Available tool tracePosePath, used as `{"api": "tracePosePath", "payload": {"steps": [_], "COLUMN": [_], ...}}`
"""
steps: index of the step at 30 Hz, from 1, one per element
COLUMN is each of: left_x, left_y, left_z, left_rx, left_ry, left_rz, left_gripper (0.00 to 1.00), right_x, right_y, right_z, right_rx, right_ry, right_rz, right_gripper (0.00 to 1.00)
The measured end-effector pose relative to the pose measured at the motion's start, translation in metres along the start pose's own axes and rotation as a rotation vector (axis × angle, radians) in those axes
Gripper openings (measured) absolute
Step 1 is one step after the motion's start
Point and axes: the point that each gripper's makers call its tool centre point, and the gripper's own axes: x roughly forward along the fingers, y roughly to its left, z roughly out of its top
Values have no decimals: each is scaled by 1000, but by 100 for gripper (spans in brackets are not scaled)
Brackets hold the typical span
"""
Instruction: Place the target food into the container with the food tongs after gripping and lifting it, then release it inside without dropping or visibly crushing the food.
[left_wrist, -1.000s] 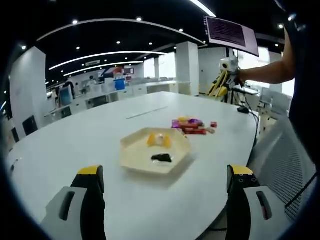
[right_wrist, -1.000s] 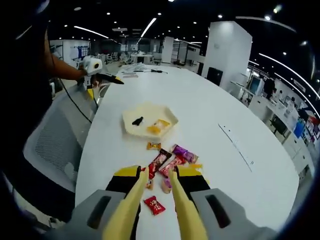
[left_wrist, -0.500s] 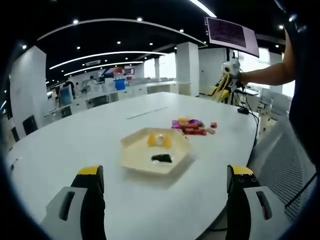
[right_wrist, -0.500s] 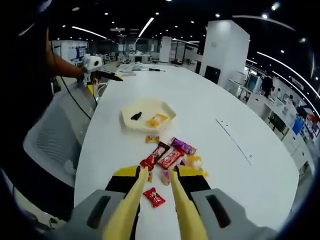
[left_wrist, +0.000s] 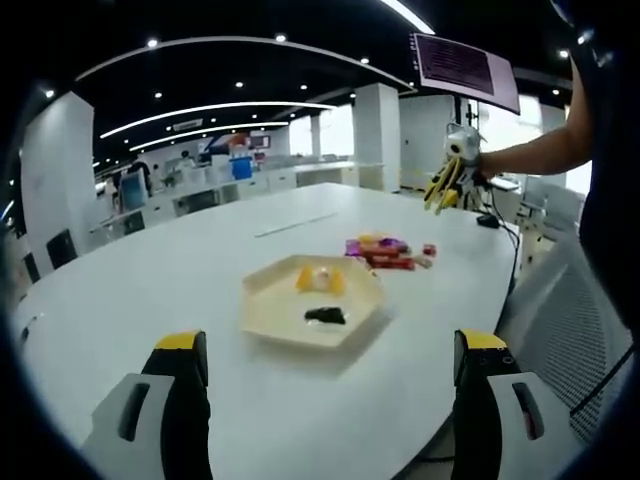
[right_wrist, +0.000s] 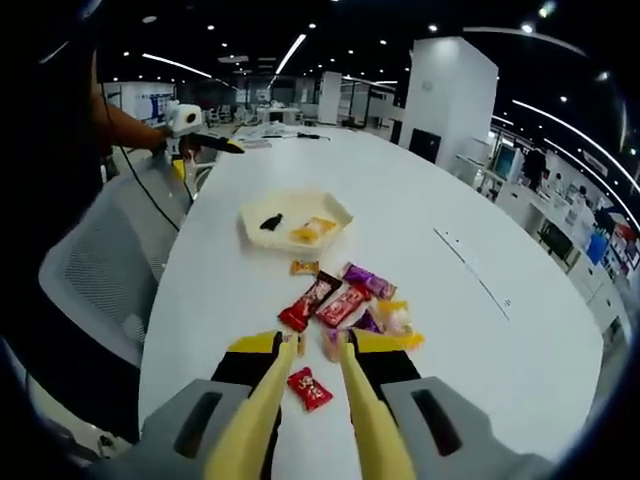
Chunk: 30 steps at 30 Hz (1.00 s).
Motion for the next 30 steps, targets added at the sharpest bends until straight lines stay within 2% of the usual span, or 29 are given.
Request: {"api": "tracePosePath", "payload": {"steps": [13,30], "left_x": [0,1], "left_y": [1,4], "left_z": [-1,-4], "left_rx": [-9,-24], "left_ry": [5,15], "left_rz": [7,8], "left_gripper": [99,99], "right_x": [15,35], "right_y": [3,6], "right_z": [-36,-63], "right_rx": [19,-26], "right_ry": [45,127], "right_rz": [32,87], "right_gripper": [26,26]}}
